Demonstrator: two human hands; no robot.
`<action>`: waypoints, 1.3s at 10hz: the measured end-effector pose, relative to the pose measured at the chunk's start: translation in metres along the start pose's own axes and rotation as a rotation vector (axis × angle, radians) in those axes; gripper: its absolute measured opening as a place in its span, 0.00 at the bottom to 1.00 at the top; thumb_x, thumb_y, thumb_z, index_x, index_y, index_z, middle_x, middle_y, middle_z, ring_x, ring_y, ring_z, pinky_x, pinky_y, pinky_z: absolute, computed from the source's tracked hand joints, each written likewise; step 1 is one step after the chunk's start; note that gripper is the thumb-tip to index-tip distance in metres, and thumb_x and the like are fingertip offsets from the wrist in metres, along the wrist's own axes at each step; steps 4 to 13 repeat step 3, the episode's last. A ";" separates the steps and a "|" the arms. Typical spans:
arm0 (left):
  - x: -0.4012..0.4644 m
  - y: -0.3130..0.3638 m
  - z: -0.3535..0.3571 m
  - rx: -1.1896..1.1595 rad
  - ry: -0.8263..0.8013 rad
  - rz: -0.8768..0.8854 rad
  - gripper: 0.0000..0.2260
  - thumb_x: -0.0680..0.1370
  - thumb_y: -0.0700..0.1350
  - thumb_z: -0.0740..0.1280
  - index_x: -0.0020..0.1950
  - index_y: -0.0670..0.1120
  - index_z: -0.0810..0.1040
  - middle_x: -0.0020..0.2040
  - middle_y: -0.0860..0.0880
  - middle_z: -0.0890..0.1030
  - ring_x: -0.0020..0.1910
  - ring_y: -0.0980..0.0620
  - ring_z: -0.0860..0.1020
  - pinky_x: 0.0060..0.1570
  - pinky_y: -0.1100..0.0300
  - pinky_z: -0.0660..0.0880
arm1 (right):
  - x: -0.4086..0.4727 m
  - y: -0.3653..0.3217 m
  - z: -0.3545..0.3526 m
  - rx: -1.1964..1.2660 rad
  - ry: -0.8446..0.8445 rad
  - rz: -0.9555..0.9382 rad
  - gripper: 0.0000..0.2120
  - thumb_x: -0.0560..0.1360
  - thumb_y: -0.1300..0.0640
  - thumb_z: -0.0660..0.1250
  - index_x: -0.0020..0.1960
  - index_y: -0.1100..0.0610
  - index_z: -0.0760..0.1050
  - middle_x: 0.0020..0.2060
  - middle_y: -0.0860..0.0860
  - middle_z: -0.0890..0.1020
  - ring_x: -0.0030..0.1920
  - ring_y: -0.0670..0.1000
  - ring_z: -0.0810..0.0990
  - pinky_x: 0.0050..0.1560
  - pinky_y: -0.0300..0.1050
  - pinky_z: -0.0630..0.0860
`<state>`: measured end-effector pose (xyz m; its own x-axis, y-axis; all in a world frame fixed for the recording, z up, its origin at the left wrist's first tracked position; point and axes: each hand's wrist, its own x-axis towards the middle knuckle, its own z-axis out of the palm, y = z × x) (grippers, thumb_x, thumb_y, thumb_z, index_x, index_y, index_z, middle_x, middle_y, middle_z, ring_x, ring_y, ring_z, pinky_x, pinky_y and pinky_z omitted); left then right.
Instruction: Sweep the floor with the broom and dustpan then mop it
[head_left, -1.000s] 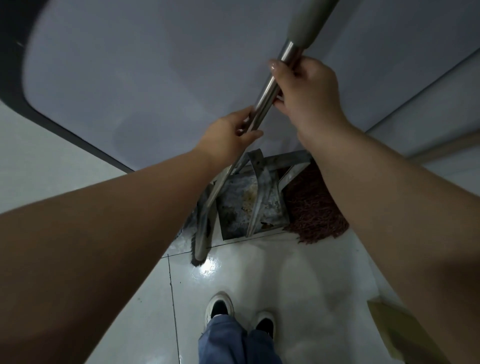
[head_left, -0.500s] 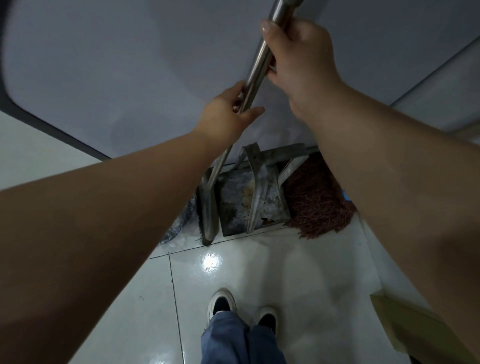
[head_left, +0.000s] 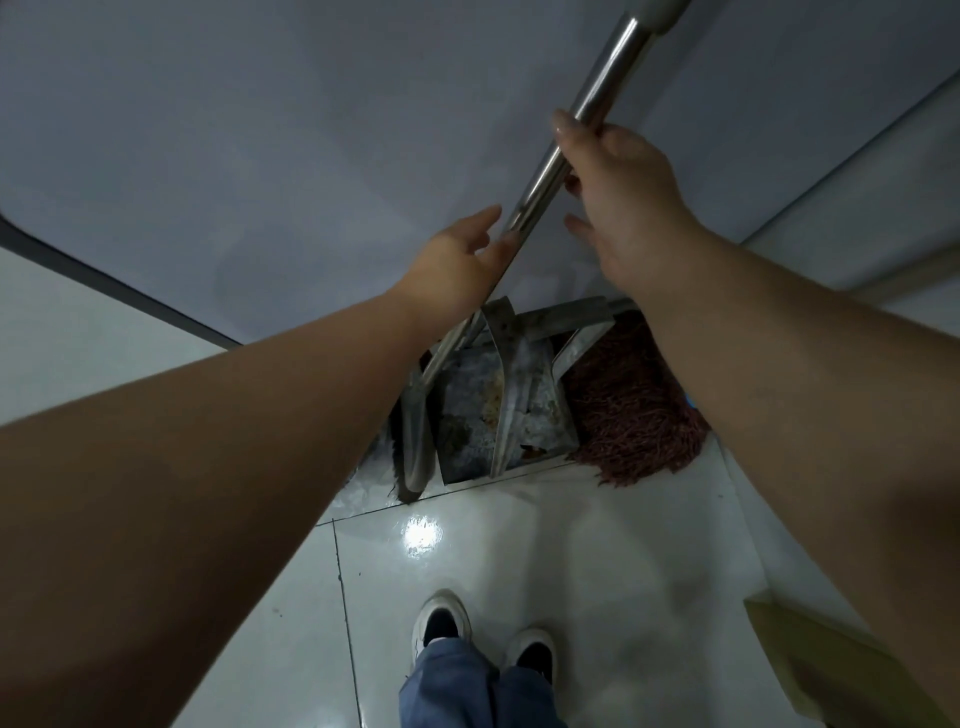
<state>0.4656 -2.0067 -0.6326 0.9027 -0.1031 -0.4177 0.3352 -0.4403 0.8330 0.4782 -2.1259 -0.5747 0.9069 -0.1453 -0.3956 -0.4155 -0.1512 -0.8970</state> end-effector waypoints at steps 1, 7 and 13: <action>-0.001 0.000 -0.003 -0.068 0.019 -0.036 0.23 0.80 0.51 0.60 0.74 0.48 0.63 0.71 0.45 0.68 0.69 0.50 0.68 0.69 0.53 0.66 | 0.005 0.004 0.001 0.024 -0.005 0.018 0.09 0.77 0.48 0.64 0.52 0.52 0.74 0.48 0.47 0.78 0.51 0.47 0.77 0.65 0.51 0.72; -0.010 -0.003 -0.009 -0.130 0.061 -0.025 0.21 0.81 0.50 0.59 0.74 0.46 0.64 0.72 0.47 0.67 0.70 0.52 0.66 0.71 0.53 0.64 | -0.001 0.018 -0.001 0.012 0.069 0.084 0.25 0.75 0.46 0.65 0.61 0.66 0.75 0.58 0.63 0.78 0.59 0.58 0.77 0.65 0.59 0.70; -0.010 -0.003 -0.009 -0.130 0.061 -0.025 0.21 0.81 0.50 0.59 0.74 0.46 0.64 0.72 0.47 0.67 0.70 0.52 0.66 0.71 0.53 0.64 | -0.001 0.018 -0.001 0.012 0.069 0.084 0.25 0.75 0.46 0.65 0.61 0.66 0.75 0.58 0.63 0.78 0.59 0.58 0.77 0.65 0.59 0.70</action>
